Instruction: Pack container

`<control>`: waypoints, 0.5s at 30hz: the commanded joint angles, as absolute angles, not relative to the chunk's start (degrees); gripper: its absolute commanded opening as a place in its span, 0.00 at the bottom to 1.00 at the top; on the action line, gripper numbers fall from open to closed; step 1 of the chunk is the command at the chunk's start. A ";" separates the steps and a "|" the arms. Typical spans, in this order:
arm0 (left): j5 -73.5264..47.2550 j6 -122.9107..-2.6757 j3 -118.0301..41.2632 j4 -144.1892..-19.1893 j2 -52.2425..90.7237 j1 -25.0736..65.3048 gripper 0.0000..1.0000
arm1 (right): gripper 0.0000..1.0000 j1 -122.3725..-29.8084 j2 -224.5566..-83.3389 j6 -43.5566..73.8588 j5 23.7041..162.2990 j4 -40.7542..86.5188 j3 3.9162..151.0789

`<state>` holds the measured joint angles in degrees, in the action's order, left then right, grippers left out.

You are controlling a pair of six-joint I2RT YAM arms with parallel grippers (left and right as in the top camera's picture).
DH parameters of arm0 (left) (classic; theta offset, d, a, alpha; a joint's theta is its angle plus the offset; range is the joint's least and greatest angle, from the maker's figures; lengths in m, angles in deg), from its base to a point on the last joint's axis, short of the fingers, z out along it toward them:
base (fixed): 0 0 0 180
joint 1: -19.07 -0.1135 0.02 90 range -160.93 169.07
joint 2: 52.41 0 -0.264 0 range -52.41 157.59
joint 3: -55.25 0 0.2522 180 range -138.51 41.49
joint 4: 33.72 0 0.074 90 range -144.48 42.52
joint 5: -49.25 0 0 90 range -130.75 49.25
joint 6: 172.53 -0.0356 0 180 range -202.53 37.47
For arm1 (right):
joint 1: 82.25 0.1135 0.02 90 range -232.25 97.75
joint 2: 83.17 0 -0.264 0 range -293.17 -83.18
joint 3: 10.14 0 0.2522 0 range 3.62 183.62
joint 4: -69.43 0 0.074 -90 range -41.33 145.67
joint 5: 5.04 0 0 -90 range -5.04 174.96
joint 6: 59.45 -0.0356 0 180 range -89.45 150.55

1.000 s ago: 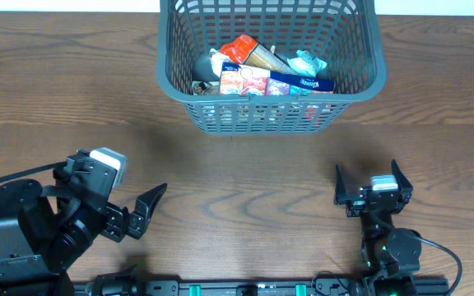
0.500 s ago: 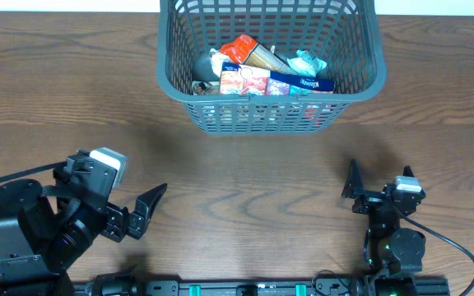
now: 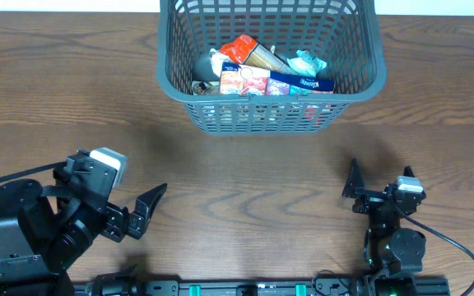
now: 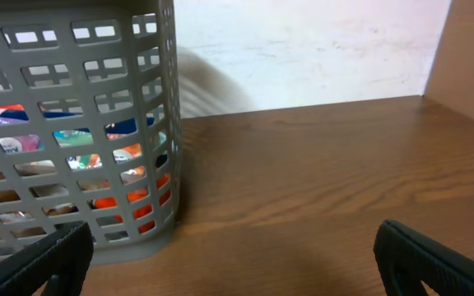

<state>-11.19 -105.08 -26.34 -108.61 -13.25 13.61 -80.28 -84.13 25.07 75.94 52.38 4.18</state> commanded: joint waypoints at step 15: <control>-14.56 -105.91 -26.10 -110.14 -13.32 13.90 0.99 | 0.99 -80.74 -83.49 24.37 74.94 52.36 3.94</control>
<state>-12.15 -105.29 -26.34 -109.15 -13.25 13.61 -80.28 -84.13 25.05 75.92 52.40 4.20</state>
